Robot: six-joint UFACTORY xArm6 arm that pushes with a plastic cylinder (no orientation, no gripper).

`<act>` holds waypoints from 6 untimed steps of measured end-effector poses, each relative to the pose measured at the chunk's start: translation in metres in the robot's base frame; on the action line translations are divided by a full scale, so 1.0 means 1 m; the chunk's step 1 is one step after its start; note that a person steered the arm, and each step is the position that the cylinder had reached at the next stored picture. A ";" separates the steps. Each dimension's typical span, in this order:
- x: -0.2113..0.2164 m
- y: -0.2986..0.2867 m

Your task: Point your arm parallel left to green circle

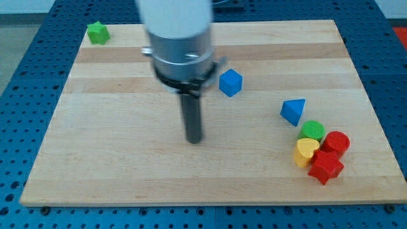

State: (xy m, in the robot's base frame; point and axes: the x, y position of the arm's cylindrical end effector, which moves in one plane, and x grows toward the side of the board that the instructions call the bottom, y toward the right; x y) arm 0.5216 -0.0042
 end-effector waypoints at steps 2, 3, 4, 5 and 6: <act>0.001 0.012; 0.000 0.012; 0.000 0.013; 0.000 0.021; 0.000 0.043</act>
